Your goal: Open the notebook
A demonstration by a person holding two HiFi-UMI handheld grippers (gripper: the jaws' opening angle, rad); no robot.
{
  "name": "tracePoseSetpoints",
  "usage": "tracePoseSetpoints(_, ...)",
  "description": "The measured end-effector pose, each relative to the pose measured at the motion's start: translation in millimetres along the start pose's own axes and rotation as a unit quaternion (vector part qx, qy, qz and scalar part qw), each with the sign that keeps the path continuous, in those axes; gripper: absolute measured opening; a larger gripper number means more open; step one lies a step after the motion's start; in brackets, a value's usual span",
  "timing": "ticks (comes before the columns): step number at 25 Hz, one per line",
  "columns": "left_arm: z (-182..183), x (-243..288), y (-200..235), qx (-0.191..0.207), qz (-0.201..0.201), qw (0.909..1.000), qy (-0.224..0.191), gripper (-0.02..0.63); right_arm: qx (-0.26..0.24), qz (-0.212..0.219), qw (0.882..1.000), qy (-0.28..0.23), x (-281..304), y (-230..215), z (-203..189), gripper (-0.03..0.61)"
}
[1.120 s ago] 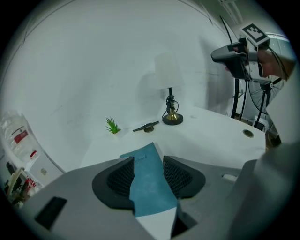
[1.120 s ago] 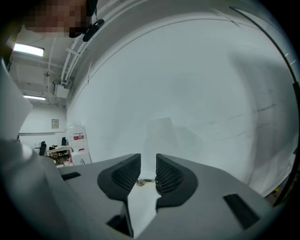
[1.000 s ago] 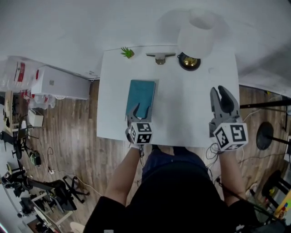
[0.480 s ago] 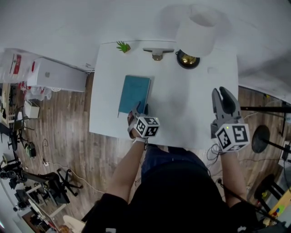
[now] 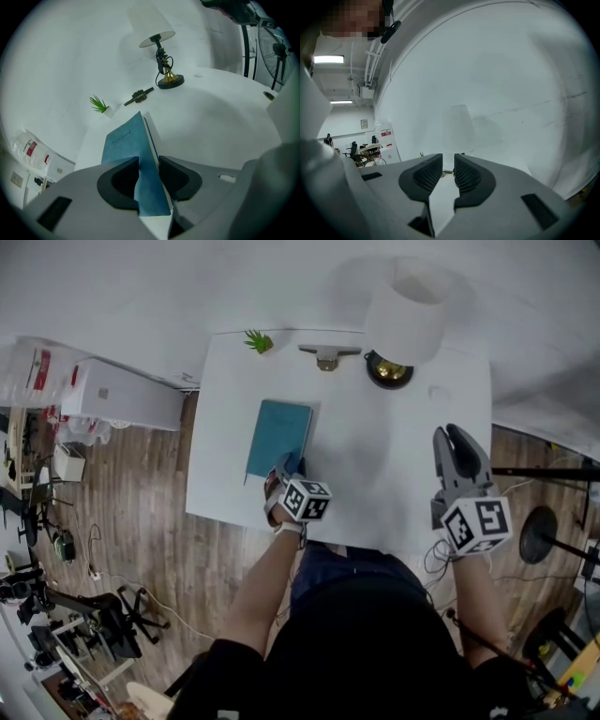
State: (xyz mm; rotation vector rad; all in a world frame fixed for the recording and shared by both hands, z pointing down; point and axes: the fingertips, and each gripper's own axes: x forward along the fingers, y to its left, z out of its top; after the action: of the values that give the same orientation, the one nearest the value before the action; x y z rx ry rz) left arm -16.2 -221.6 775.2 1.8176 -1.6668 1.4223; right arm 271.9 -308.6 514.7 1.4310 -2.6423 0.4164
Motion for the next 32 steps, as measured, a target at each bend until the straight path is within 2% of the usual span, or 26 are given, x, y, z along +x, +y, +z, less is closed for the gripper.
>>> tracePoseSetpoints(6, -1.7, -4.3, 2.3, 0.011, -0.012, 0.9998, 0.009, 0.108, 0.015, 0.017, 1.0, -0.005, -0.6, 8.5, 1.3, 0.06)
tracePoseSetpoints(9, -2.0, -6.5, 6.3, 0.007, -0.01, 0.9999, 0.011, 0.069, 0.018, 0.02, 1.0, -0.012, -4.3, 9.1, 4.3, 0.054)
tracePoseSetpoints(11, 0.2, -9.7, 10.7, 0.008, -0.006, 0.9999, 0.008, 0.047, 0.021, 0.018, 0.999, -0.017, -7.3, 6.7, 5.7, 0.051)
tracePoseSetpoints(15, 4.5, -21.5, 22.2, 0.035, 0.014, 0.9992, 0.015, 0.02, 0.034, 0.017, 0.999, -0.024, -13.3, 7.3, 7.3, 0.044)
tracePoseSetpoints(18, 9.1, -33.1, 31.4, 0.031, 0.017, 0.9993, 0.011, 0.015, 0.039, 0.022, 0.999, -0.03, -18.0, 12.5, 10.4, 0.043)
tracePoseSetpoints(21, 12.4, -47.5, 45.5, -0.004, 0.004, 1.0, 0.001, 0.014, 0.041, 0.026, 0.998, -0.037, -21.9, 15.9, 14.2, 0.04)
tracePoseSetpoints(23, 12.9, -57.9, 58.1, -0.051, -0.016, 0.9986, -0.003, 0.014, 0.045, 0.025, 0.998, -0.041, -24.0, 16.0, 16.1, 0.037)
tracePoseSetpoints(26, 13.7, -73.8, 78.9, -0.118, -0.04, 0.9921, -0.016, 0.012, 0.055, 0.024, 0.997, -0.045, -26.4, 16.1, 15.9, 0.032)
tracePoseSetpoints(30, 11.5, -84.8, 100.6, -0.165, -0.065, 0.9837, -0.03, 0.012, 0.063, 0.024, 0.997, -0.044, -22.2, 23.7, 11.6, 0.028)
tracePoseSetpoints(32, 9.8, -87.6, 110.5, -0.192, -0.089, 0.9762, -0.045, 0.012, 0.057, 0.026, 0.997, -0.04, -19.0, 32.7, 11.9, 0.028)
